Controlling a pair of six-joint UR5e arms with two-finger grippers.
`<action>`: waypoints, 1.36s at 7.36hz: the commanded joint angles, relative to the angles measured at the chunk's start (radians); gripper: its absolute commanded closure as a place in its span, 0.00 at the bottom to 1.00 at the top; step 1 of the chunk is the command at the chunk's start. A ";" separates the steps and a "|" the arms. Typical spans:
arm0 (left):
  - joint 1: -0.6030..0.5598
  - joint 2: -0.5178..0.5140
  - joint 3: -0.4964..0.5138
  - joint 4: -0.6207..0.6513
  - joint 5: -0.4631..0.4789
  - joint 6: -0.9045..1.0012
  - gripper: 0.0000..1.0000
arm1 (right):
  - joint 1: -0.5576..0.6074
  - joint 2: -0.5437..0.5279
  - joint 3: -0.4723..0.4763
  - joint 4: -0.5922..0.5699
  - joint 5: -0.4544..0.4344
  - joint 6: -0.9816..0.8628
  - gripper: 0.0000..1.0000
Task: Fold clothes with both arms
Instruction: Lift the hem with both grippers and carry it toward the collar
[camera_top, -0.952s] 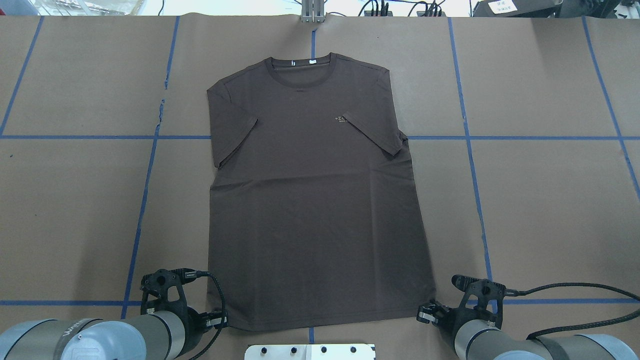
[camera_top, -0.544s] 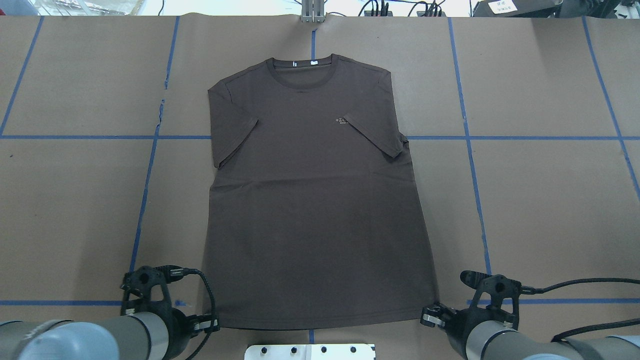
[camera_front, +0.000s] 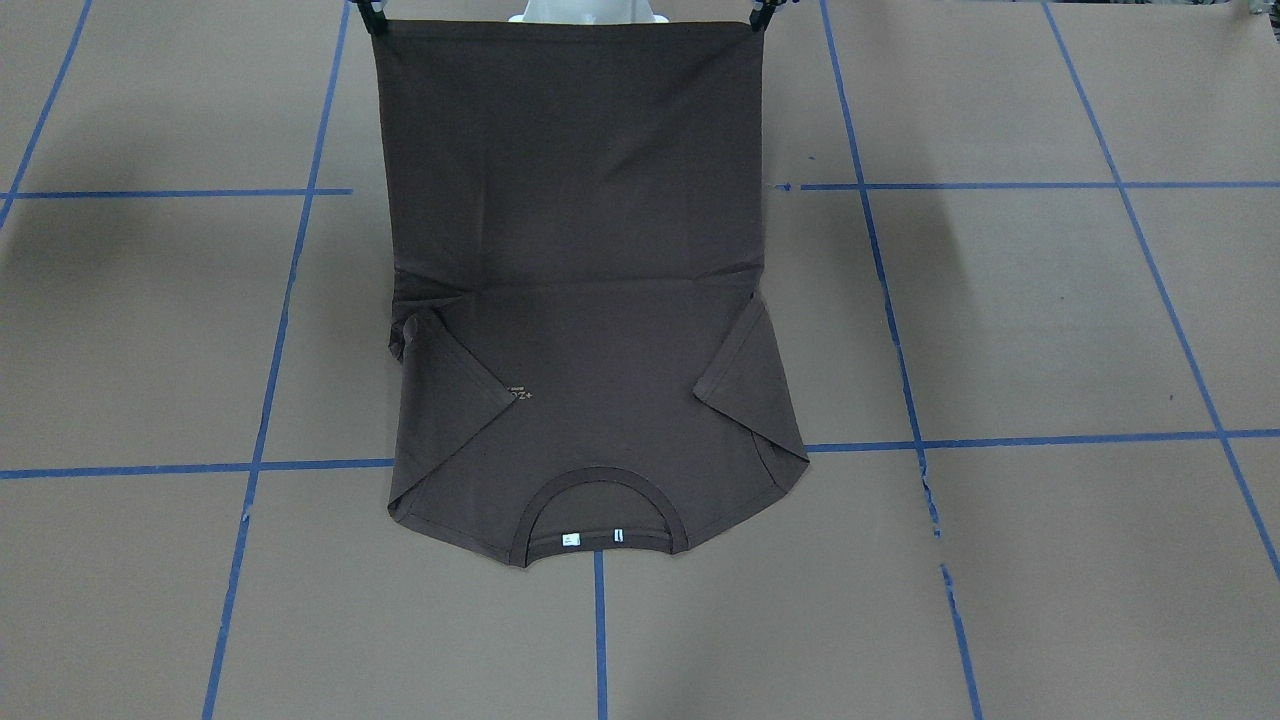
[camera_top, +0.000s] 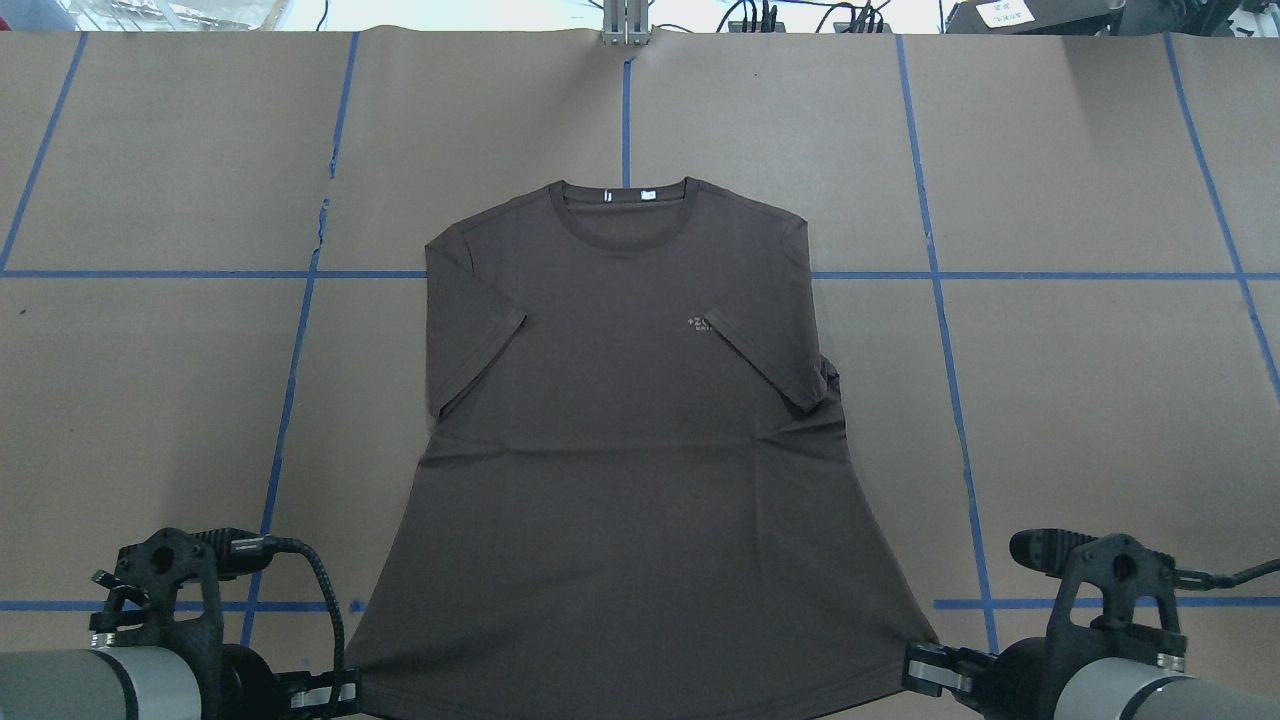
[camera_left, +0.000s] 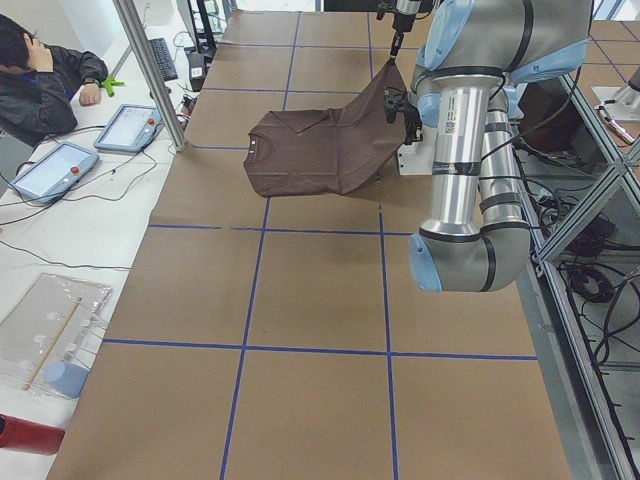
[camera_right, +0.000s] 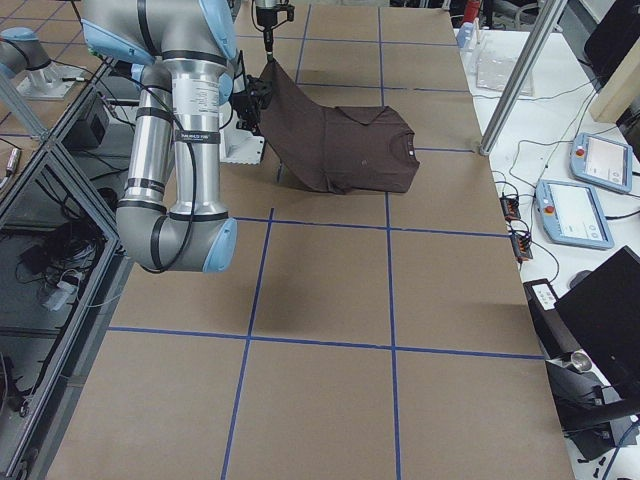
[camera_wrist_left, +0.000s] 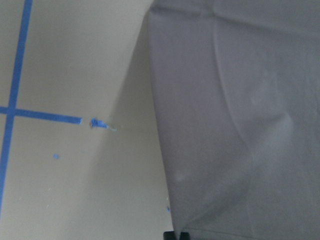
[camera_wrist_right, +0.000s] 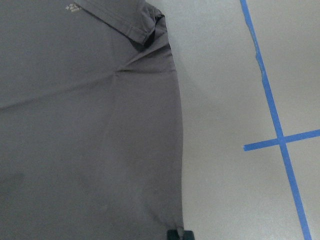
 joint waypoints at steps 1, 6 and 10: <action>-0.133 -0.097 0.074 0.007 -0.007 0.162 1.00 | 0.179 0.156 -0.058 -0.109 0.103 -0.061 1.00; -0.520 -0.299 0.399 -0.007 -0.058 0.453 1.00 | 0.618 0.413 -0.442 -0.108 0.266 -0.325 1.00; -0.611 -0.340 0.725 -0.294 -0.056 0.507 1.00 | 0.726 0.476 -0.831 0.265 0.264 -0.371 1.00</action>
